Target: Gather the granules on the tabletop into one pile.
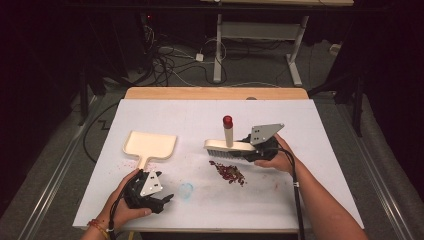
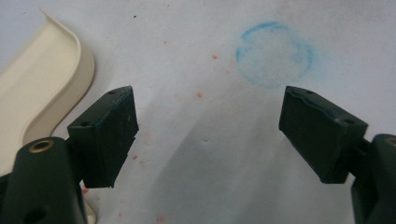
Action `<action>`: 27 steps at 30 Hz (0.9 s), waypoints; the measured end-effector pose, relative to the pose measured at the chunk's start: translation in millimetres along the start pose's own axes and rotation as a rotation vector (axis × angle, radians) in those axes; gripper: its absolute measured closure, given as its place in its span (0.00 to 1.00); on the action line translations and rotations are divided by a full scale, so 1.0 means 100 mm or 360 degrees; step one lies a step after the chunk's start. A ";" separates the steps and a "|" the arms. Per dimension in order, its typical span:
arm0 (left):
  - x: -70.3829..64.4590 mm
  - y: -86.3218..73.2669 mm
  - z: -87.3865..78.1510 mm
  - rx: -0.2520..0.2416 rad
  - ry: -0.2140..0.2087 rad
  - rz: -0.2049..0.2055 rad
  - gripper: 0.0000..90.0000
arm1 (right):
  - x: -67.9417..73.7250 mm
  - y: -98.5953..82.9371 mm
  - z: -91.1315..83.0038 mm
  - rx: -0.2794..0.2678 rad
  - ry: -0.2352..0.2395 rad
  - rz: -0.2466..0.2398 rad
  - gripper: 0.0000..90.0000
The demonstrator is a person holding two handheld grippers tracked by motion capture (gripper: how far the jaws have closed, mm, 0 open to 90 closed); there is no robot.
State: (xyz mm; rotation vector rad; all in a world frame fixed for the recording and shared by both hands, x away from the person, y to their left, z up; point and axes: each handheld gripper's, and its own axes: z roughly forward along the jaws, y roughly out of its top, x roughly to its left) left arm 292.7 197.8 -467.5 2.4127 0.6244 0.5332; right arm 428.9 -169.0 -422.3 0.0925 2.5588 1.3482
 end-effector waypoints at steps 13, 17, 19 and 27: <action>0.00 0.01 0.01 0.0012 -0.0007 0.0018 0.21 | 0.09 0.09 0.37 -0.0051 0.0111 0.0127 0.75; 0.00 0.01 0.01 0.0019 -0.0005 0.0022 0.21 | 0.17 0.15 0.43 0.0030 0.0050 0.0243 0.75; -0.01 0.01 0.01 0.0020 -0.0007 0.0024 0.21 | 0.21 0.19 0.46 0.0078 0.0045 0.0281 0.75; 0.00 0.00 0.00 0.0016 -0.0006 0.0019 0.21 | 0.31 0.25 0.33 0.0176 0.0048 0.0262 0.75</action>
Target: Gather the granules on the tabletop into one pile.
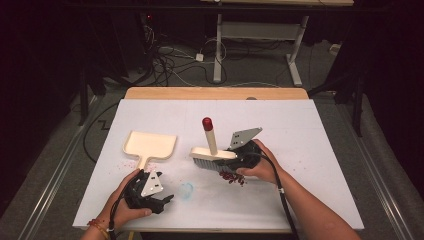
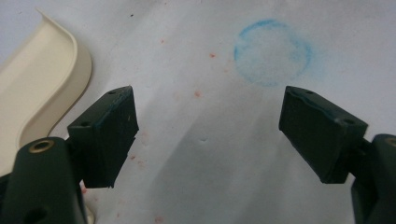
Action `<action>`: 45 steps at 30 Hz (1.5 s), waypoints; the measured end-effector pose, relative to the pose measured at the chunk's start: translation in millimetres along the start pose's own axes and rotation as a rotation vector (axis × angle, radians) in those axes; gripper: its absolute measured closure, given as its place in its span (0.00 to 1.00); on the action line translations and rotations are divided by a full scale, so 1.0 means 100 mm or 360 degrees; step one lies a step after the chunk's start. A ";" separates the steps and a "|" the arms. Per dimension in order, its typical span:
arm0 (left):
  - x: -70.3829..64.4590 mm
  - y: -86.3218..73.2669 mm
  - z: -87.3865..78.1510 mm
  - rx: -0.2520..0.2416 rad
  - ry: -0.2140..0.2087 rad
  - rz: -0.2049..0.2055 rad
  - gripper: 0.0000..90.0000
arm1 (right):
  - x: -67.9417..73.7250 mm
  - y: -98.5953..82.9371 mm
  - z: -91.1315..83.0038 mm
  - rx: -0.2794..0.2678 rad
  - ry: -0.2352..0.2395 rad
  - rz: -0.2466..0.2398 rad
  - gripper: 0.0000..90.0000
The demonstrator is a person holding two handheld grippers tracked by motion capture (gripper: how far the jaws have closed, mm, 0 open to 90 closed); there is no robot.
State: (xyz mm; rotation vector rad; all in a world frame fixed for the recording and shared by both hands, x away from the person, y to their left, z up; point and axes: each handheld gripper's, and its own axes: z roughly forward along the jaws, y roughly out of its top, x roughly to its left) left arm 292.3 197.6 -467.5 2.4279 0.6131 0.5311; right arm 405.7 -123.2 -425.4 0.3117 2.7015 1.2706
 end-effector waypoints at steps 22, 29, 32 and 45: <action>-0.02 0.01 0.01 0.0015 -0.0012 0.0018 0.21 | 0.12 -0.21 -0.63 0.0030 -0.0139 0.0061 0.75; -0.03 0.03 0.03 0.0021 -0.0015 0.0022 0.21 | 0.10 -0.06 -0.44 -0.0060 -0.0234 0.0064 0.74; -0.02 0.03 0.04 0.0023 -0.0022 0.0019 0.21 | 0.06 -0.02 -0.31 -0.0057 -0.0233 0.0060 0.74; -0.03 0.01 0.03 0.0039 -0.0031 0.0026 0.21 | 0.08 -0.05 -0.20 0.0072 -0.0229 0.0062 0.75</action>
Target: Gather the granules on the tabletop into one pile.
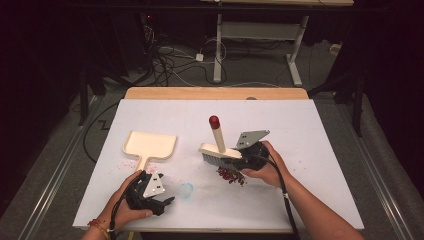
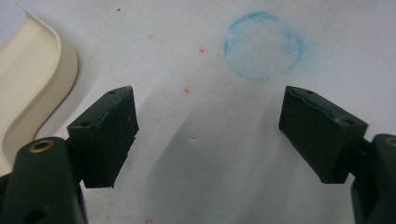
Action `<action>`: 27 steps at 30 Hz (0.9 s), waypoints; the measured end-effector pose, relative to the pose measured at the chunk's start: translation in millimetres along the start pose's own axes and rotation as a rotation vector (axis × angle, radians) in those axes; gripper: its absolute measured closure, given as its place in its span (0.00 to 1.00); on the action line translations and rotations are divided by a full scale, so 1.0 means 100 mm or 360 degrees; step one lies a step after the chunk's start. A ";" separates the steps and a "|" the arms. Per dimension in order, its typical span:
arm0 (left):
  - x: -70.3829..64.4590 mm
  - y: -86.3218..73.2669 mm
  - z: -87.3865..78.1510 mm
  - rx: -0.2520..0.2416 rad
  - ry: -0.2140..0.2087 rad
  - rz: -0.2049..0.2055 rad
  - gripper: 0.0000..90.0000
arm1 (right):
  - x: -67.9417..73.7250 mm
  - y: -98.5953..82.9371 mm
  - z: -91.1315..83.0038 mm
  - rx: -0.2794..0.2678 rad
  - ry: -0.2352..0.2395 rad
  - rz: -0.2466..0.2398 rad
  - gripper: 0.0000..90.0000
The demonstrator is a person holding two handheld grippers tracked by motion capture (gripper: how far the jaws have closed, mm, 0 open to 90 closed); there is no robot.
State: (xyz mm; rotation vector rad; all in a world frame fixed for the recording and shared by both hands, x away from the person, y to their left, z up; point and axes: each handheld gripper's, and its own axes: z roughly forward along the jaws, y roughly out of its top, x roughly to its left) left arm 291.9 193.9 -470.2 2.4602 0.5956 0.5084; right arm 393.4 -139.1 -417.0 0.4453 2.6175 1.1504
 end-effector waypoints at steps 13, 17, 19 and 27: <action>-0.02 0.03 0.03 0.0016 -0.0015 0.0018 0.21 | 0.03 -0.25 -0.49 0.0015 -0.0019 0.0047 0.75; -0.02 0.03 0.02 0.0009 -0.0010 0.0020 0.21 | 0.06 -0.28 -0.58 -0.0051 -0.0057 0.0075 0.74; -0.02 0.03 0.01 0.0001 -0.0007 0.0017 0.21 | 0.08 -0.30 -0.63 -0.0123 -0.0087 0.0102 0.74; -0.02 0.01 -0.01 -0.0014 -0.0002 0.0016 0.21 | 0.24 -0.46 -0.78 -0.0223 -0.0241 0.0190 0.74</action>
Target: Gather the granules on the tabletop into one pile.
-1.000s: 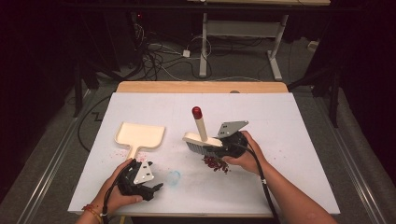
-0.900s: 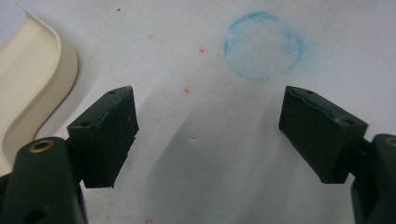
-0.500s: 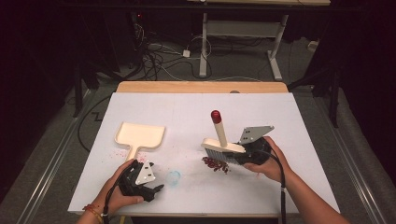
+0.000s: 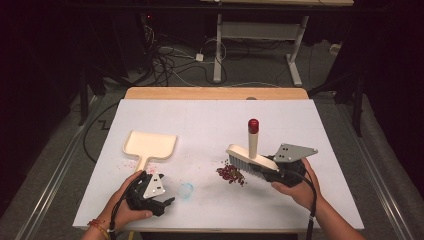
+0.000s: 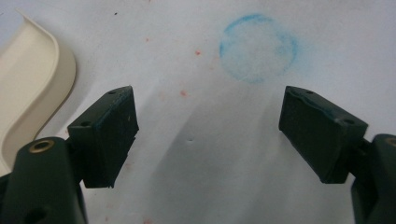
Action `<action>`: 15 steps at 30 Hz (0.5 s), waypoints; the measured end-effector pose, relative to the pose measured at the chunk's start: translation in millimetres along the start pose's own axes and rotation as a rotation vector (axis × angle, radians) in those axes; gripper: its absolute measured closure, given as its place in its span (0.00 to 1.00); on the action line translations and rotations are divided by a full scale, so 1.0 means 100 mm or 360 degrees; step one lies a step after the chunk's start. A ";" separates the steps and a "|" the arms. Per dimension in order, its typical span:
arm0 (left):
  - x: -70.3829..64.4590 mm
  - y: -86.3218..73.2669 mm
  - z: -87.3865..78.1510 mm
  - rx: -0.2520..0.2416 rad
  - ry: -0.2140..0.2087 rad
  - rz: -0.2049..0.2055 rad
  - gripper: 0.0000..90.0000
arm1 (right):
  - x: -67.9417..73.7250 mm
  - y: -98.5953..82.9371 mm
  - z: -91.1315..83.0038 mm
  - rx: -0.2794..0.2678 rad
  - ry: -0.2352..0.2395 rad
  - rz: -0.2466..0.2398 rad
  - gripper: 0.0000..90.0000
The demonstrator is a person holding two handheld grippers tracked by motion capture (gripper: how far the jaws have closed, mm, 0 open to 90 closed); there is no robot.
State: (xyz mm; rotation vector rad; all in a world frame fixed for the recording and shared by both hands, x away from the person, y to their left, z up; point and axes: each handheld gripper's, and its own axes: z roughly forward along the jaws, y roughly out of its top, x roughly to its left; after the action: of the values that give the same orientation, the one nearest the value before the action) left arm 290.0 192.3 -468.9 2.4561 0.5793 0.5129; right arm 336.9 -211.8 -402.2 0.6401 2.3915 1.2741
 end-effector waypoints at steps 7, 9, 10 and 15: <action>0.00 0.04 0.04 0.0009 -0.0012 0.0024 0.21 | -0.12 -0.03 0.15 -0.0044 -0.0117 -0.0027 0.74; 0.01 0.04 0.05 0.0020 -0.0016 0.0035 0.21 | -0.19 -0.05 0.26 -0.0041 -0.0126 -0.0018 0.74; 0.01 0.04 0.05 0.0020 -0.0018 0.0035 0.21 | -0.22 -0.07 0.32 -0.0043 -0.0154 -0.0029 0.74; 0.02 0.03 0.05 0.0023 -0.0024 0.0032 0.21 | -0.22 -0.17 0.54 -0.0032 -0.0142 -0.0056 0.74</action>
State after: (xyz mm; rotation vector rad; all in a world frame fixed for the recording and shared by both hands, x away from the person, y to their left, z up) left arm 294.6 188.6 -470.6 2.4796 0.5547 0.4995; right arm 378.5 -195.3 -442.6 0.6329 2.3047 1.2274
